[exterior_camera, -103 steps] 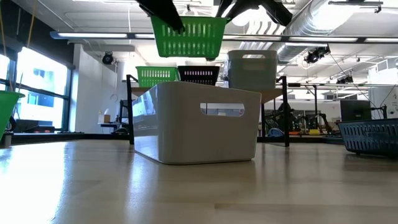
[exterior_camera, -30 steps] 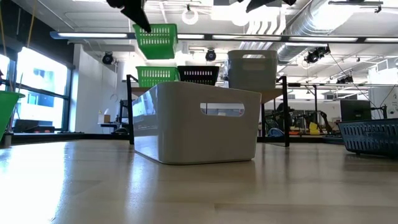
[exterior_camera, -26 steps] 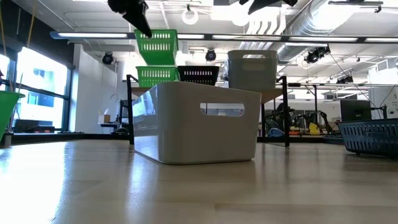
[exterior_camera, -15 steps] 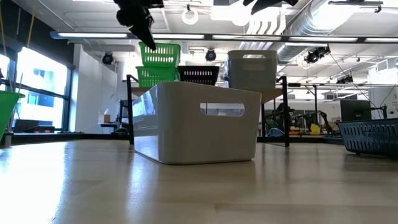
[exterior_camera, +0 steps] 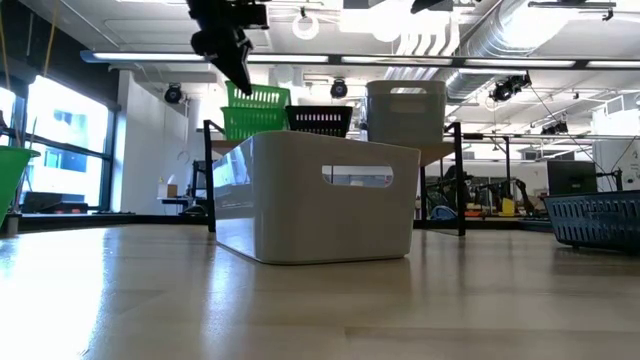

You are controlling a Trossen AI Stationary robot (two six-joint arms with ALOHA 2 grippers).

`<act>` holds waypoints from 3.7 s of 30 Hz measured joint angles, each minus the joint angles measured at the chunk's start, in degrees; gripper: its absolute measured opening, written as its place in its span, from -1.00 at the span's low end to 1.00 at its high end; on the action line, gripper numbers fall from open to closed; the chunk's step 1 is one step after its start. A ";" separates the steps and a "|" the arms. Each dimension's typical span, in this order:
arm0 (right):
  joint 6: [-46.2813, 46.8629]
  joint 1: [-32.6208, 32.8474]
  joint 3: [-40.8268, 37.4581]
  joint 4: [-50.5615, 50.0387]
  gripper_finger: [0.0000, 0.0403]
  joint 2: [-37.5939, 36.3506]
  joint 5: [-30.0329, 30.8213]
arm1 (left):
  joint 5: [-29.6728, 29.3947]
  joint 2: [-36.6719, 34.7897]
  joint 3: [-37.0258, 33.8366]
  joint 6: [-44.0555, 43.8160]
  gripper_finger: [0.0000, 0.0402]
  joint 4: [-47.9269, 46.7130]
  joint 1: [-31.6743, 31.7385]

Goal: Stack baskets on shelf by color
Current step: Stack the top green bin on top of the green bin on the shelf, then stack the black bin on top of the black bins on the shelf

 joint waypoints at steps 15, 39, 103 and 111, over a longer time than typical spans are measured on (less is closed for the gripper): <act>-0.96 0.02 0.00 -0.37 -0.25 -0.27 -3.51 | 0.20 1.79 0.00 0.61 -0.73 -0.03 0.10; 0.20 0.02 0.00 -0.39 -0.25 -0.25 -7.05 | -1.04 0.54 1.44 -2.01 -0.57 -3.89 0.08; 31.17 37.65 -36.94 -5.38 -0.25 0.05 -25.59 | 5.71 -8.76 5.49 -23.47 -0.57 -3.90 -21.80; 27.56 37.70 -39.57 -4.73 -0.25 0.01 -26.69 | 5.71 -8.54 5.44 -23.47 -0.57 -3.87 -21.80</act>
